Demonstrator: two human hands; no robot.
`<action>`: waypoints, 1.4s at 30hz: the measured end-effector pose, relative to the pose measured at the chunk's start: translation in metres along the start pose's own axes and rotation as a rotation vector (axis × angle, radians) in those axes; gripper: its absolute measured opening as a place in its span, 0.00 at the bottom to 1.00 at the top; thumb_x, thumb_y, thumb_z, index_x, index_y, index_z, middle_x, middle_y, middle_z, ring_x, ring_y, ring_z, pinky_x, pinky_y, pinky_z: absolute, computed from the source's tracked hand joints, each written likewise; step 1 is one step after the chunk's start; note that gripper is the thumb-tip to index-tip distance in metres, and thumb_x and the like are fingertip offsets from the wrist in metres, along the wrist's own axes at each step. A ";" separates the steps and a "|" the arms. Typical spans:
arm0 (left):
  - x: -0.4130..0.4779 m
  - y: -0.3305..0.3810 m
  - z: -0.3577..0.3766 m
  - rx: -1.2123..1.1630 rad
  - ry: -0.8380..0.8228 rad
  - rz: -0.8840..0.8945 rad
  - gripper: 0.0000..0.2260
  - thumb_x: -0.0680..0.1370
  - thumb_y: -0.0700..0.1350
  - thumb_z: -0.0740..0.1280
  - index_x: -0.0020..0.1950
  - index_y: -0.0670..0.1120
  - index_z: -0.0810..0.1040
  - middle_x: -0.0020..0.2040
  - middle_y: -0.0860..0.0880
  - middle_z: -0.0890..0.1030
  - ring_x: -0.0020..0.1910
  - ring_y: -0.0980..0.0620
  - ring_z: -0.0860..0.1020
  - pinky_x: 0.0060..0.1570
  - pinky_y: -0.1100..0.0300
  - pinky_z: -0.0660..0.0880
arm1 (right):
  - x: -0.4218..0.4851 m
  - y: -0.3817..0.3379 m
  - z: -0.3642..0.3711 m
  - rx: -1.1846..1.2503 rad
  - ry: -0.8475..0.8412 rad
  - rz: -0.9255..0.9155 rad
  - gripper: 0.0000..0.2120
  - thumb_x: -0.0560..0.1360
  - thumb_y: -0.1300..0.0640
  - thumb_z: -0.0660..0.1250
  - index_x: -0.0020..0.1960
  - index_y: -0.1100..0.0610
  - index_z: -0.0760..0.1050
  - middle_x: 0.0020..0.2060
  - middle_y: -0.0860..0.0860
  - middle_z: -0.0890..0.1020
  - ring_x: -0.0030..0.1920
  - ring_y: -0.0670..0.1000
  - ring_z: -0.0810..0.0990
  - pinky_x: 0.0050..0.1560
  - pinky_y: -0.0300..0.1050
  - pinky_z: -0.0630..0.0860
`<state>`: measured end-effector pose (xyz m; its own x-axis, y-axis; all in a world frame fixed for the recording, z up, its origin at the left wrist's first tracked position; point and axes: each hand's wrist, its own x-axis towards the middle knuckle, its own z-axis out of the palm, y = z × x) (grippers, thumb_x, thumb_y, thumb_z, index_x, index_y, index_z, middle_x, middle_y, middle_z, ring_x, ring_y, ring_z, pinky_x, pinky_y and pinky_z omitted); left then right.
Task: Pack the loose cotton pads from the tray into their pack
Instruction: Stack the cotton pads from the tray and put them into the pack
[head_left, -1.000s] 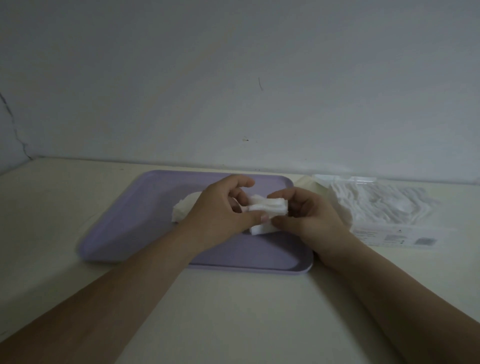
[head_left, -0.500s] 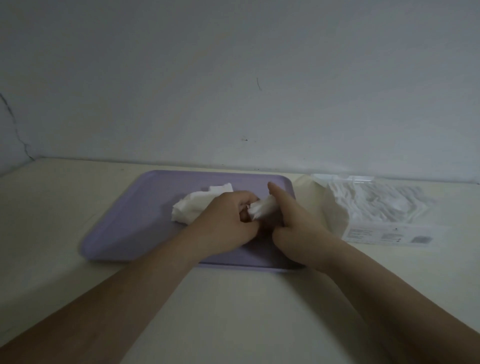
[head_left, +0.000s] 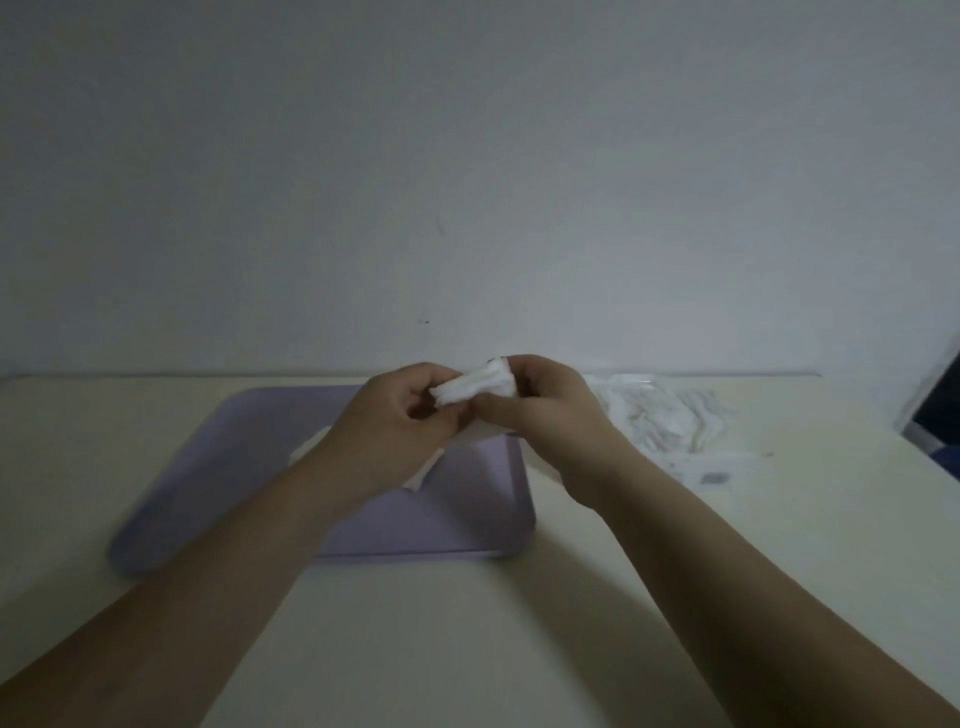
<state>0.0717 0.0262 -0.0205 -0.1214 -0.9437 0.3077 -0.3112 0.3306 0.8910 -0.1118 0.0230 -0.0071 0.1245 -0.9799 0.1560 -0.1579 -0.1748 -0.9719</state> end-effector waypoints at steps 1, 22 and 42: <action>0.002 0.007 0.005 -0.026 -0.011 0.005 0.07 0.80 0.39 0.71 0.53 0.50 0.84 0.44 0.47 0.86 0.40 0.55 0.79 0.38 0.60 0.74 | -0.003 -0.005 -0.008 -0.019 -0.021 0.019 0.13 0.72 0.56 0.75 0.55 0.56 0.83 0.49 0.56 0.88 0.53 0.56 0.86 0.57 0.58 0.82; 0.018 0.037 0.153 0.330 -0.224 0.138 0.06 0.79 0.46 0.69 0.53 0.53 0.84 0.51 0.58 0.84 0.52 0.61 0.81 0.54 0.68 0.74 | -0.040 0.024 -0.184 -0.804 0.328 0.113 0.08 0.67 0.50 0.74 0.36 0.55 0.80 0.31 0.49 0.82 0.33 0.50 0.79 0.33 0.46 0.72; 0.004 0.019 0.121 0.327 -0.136 0.075 0.09 0.77 0.47 0.71 0.56 0.53 0.85 0.59 0.59 0.84 0.60 0.60 0.80 0.64 0.59 0.76 | -0.006 0.004 -0.157 -1.067 0.100 0.336 0.12 0.72 0.62 0.61 0.31 0.57 0.63 0.28 0.51 0.68 0.30 0.53 0.66 0.32 0.42 0.61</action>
<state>-0.0485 0.0300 -0.0430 -0.2730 -0.9136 0.3012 -0.5789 0.4061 0.7071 -0.2667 0.0133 0.0153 -0.1541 -0.9877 -0.0251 -0.9328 0.1538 -0.3258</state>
